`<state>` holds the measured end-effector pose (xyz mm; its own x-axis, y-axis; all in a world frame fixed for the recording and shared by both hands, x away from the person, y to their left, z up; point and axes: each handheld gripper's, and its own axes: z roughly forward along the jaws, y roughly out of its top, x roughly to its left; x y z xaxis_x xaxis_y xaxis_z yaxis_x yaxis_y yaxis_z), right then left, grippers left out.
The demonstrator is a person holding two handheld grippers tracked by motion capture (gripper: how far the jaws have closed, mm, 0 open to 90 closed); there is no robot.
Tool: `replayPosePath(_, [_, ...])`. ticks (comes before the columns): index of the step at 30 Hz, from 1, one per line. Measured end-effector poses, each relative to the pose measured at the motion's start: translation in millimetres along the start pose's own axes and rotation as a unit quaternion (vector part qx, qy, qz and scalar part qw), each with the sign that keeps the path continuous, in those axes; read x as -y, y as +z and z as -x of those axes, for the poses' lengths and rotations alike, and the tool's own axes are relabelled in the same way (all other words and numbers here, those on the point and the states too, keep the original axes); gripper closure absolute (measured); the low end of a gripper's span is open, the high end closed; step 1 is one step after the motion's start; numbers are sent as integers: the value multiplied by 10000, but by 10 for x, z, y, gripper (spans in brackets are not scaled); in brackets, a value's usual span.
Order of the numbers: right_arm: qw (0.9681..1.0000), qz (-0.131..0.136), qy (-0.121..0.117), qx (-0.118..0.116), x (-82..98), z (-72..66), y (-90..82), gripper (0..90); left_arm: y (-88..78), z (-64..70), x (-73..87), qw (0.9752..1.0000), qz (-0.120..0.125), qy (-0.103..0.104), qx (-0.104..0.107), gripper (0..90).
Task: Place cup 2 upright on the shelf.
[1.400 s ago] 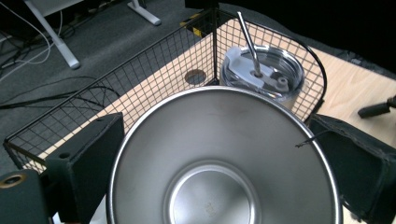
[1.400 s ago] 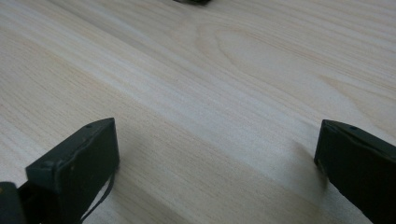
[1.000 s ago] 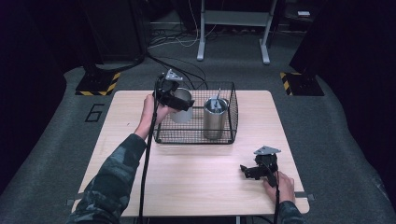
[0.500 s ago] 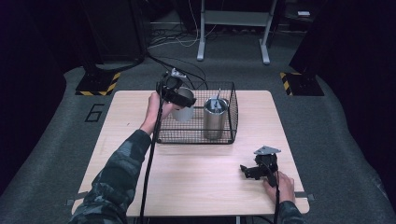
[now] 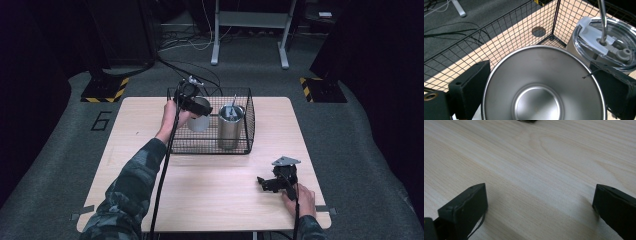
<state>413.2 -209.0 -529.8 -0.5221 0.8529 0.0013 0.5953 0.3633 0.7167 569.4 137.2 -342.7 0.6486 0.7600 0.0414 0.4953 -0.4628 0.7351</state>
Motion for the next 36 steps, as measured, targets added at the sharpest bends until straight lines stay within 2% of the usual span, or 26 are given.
replayPosePath(13, [10000, 2, -4, -2, 1, 1, 0, 0, 208, 6, 77, 9997, -260, 35, 3, 65])
replayPosePath(23, [10000, 4, 0, 3, 0, 0, 1, 0, 336, -24, 110, 9995, -302, -40, -65, 65])
replayPosePath(36, [10000, 15, -9, -3, -1, 2, 1, 0, 514, -58, 186, 9987, -496, -78, -59, 65])
